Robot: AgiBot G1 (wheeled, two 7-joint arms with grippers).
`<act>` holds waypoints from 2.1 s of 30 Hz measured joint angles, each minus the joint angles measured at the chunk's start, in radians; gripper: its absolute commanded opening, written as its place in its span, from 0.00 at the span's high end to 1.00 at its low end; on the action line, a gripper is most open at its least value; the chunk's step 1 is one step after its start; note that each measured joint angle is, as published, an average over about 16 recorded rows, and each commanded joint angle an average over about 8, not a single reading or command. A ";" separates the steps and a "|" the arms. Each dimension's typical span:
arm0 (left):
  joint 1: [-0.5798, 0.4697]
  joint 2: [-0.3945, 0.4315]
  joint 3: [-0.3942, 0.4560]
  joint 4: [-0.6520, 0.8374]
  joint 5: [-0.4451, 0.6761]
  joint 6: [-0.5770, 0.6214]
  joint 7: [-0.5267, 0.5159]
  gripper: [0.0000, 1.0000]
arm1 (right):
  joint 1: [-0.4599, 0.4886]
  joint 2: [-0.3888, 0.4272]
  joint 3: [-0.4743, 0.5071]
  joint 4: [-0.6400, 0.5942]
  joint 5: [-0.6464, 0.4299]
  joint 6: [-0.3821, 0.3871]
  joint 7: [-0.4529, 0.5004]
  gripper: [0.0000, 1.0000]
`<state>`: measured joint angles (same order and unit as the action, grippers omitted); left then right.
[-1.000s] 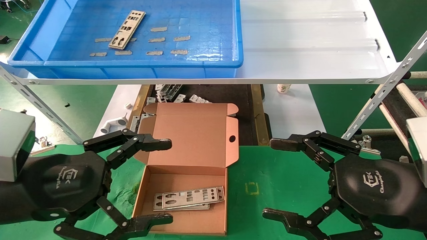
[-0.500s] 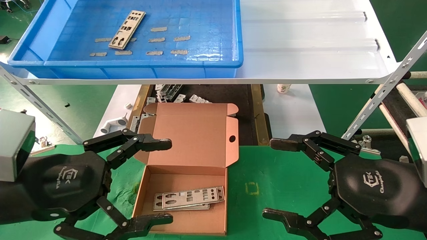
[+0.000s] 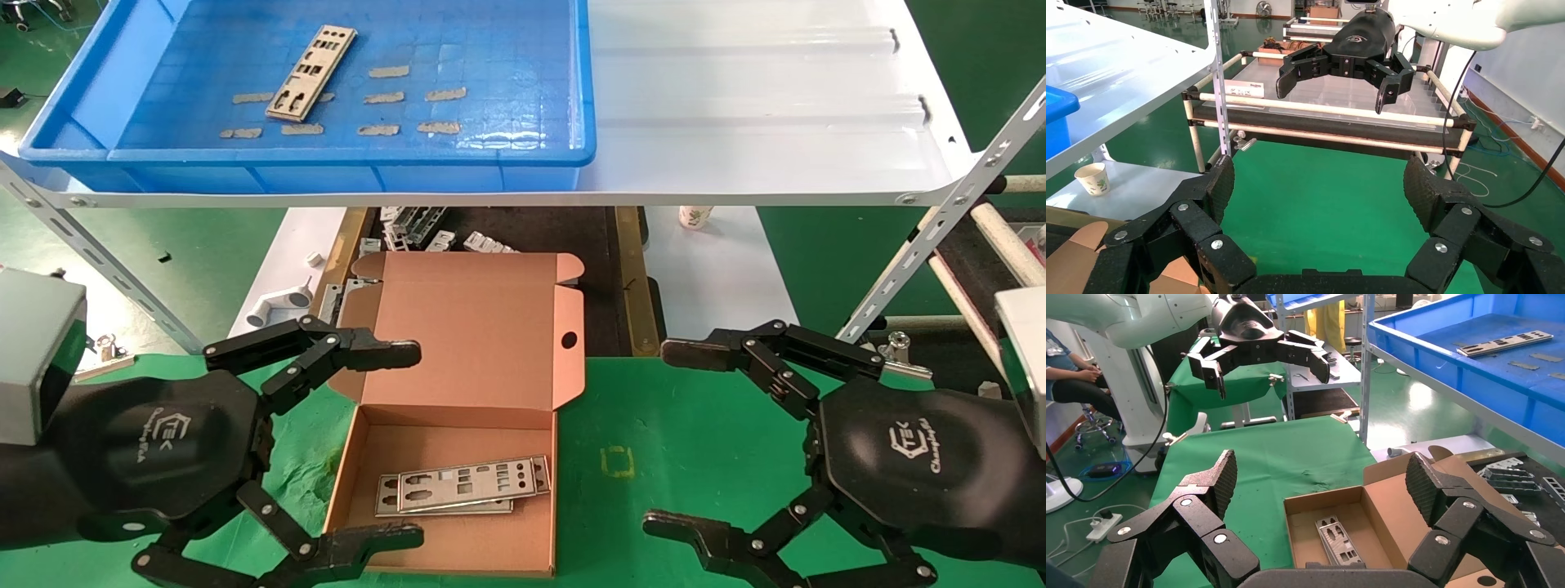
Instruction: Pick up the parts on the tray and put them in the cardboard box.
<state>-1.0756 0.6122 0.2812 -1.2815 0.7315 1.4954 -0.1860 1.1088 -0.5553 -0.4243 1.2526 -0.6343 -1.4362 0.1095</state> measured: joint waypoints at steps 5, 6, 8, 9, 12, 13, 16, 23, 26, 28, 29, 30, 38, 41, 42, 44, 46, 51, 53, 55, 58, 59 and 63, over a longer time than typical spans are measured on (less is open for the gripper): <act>0.000 0.000 0.000 0.000 0.000 0.000 0.000 0.00 | 0.000 0.000 0.000 0.000 0.000 0.000 0.000 0.00; 0.000 0.000 0.000 0.000 0.000 0.000 0.000 0.00 | 0.000 0.000 0.000 0.000 0.000 0.000 0.000 0.00; 0.000 0.000 0.000 0.000 0.000 0.000 0.000 0.00 | 0.000 0.000 0.000 0.000 0.000 0.000 0.000 0.00; 0.000 0.000 0.000 0.000 0.000 0.000 0.000 0.00 | 0.000 0.000 0.000 0.000 0.000 0.000 0.000 0.00; 0.000 0.000 0.000 0.000 0.000 0.000 0.000 0.00 | 0.000 0.000 0.000 0.000 0.000 0.000 0.000 0.00; 0.000 0.000 0.000 0.000 0.000 0.000 0.000 0.00 | 0.000 0.000 0.000 0.000 0.000 0.000 0.000 0.00; 0.000 0.000 0.000 0.000 0.000 0.000 0.000 0.00 | 0.000 0.000 0.000 0.000 0.000 0.000 0.000 0.00; 0.000 0.000 0.000 0.000 0.000 0.000 0.000 0.00 | 0.000 0.000 0.000 0.000 0.000 0.000 0.000 0.00; 0.000 0.000 0.000 0.000 0.000 0.000 0.000 0.00 | 0.000 0.000 0.000 0.000 0.000 0.000 0.000 0.00; 0.000 0.000 0.000 0.000 0.000 0.000 0.000 0.00 | 0.000 0.000 0.000 0.000 0.000 0.000 0.000 0.00; 0.000 0.000 0.000 0.000 0.000 0.000 0.000 0.00 | 0.000 0.000 0.000 0.000 0.000 0.000 0.000 0.00; 0.000 0.000 0.000 0.000 0.000 0.000 0.000 0.00 | 0.000 0.000 0.000 0.000 0.000 0.000 0.000 0.00; 0.000 0.000 0.000 0.000 0.000 0.000 0.000 0.00 | 0.000 0.000 0.000 0.000 0.000 0.000 0.000 0.00; 0.000 0.000 0.000 0.000 0.000 0.000 0.000 0.00 | 0.000 0.000 0.000 0.000 0.000 0.000 0.000 0.00; 0.000 0.000 0.000 0.000 0.000 0.000 0.000 0.00 | 0.000 0.000 0.000 0.000 0.000 0.000 0.000 0.00; 0.000 0.000 0.000 0.000 0.000 0.000 0.000 0.00 | 0.000 0.000 0.000 0.000 0.000 0.000 0.000 0.00; 0.000 0.000 0.000 0.000 0.000 0.000 0.000 0.00 | 0.000 0.000 0.000 0.000 0.000 0.000 0.000 0.00; 0.000 0.000 0.000 0.000 0.000 0.000 0.000 0.00 | 0.000 0.000 0.000 0.000 0.000 0.000 0.000 0.00; 0.000 0.000 0.000 0.000 0.000 0.000 0.000 0.00 | 0.000 0.000 0.000 0.000 0.000 0.000 0.000 0.00; 0.000 0.000 0.000 0.000 0.000 0.000 0.000 0.00 | 0.000 0.000 0.000 0.000 0.000 0.000 0.000 0.00; 0.000 0.000 0.000 0.000 0.000 0.000 0.000 0.00 | 0.000 0.000 0.000 0.000 0.000 0.000 0.000 0.00; 0.000 0.000 0.000 0.000 0.000 0.000 0.000 0.00 | 0.000 0.000 0.000 0.000 0.000 0.000 0.000 0.00; 0.000 0.000 0.000 0.000 0.000 0.000 0.000 0.00 | 0.000 0.000 0.000 0.000 0.000 0.000 0.000 0.00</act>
<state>-1.0756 0.6122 0.2812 -1.2815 0.7315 1.4954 -0.1860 1.1088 -0.5553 -0.4243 1.2526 -0.6343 -1.4362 0.1095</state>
